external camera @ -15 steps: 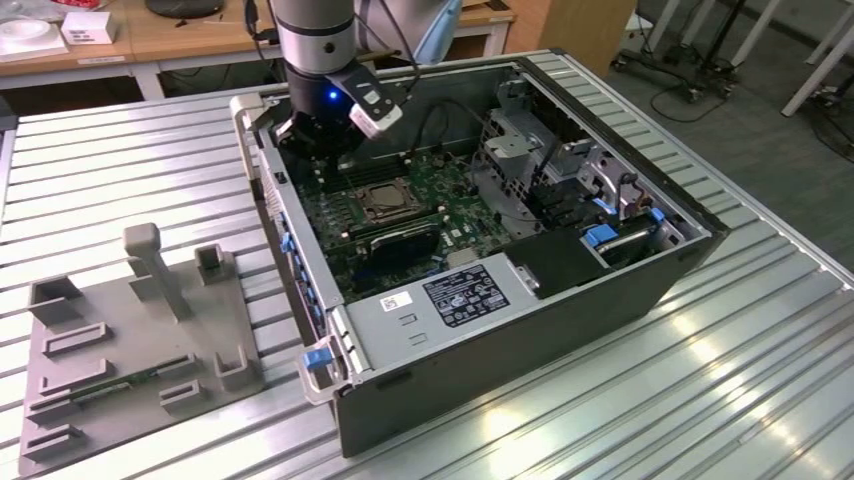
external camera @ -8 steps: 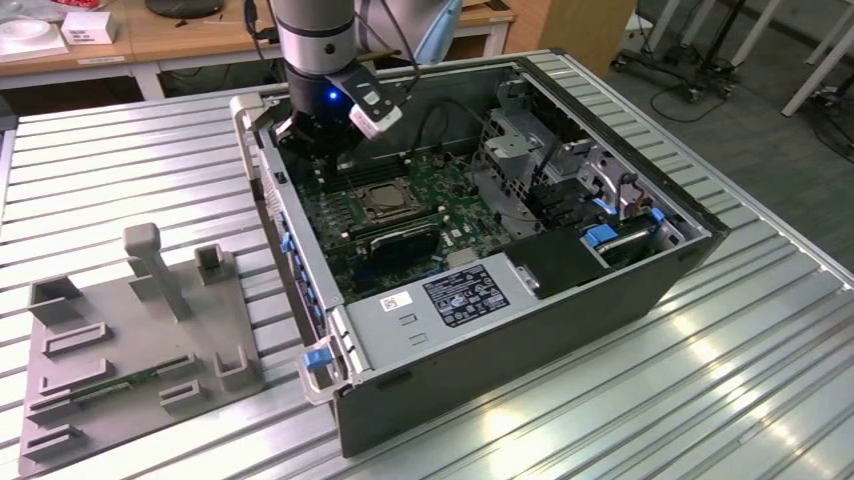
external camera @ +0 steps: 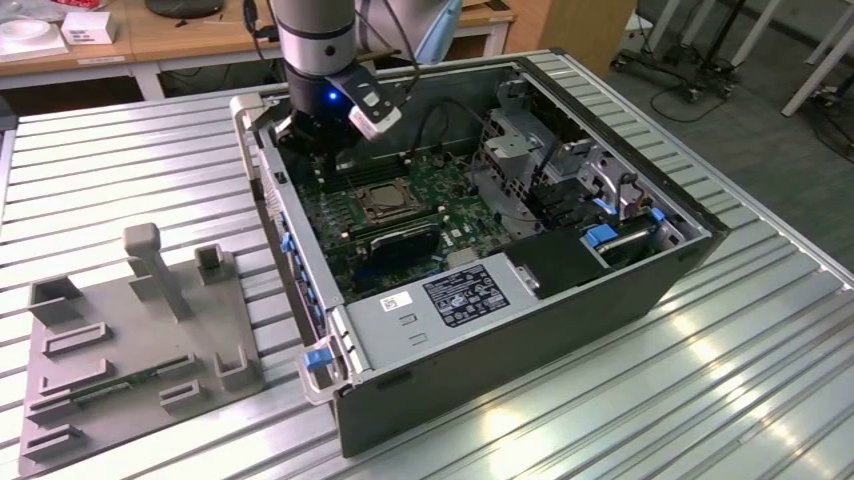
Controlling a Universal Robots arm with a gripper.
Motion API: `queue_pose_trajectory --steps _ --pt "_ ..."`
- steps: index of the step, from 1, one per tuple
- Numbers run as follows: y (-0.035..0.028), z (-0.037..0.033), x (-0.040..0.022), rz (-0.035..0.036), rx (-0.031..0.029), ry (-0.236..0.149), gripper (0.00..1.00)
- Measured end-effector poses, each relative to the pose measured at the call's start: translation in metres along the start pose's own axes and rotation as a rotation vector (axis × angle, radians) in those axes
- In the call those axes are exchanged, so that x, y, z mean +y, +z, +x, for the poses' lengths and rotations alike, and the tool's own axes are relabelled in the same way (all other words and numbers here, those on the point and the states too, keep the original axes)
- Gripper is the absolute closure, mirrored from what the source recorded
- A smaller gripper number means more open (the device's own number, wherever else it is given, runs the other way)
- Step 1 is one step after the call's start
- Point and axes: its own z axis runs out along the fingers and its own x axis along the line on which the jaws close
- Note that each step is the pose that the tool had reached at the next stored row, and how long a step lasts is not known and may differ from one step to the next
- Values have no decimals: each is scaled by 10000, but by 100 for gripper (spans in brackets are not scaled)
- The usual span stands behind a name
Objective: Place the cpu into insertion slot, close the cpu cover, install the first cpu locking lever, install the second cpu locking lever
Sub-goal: 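Install the first cpu locking lever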
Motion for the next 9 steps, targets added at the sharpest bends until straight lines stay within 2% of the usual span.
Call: queue_pose_trajectory --steps 2,5,9 --pt "0 0 1 -51 -1 4 89" --pt "0 -3 0 -76 -1 3 89" --pt "3 -40 -2 -191 -3 11 89"
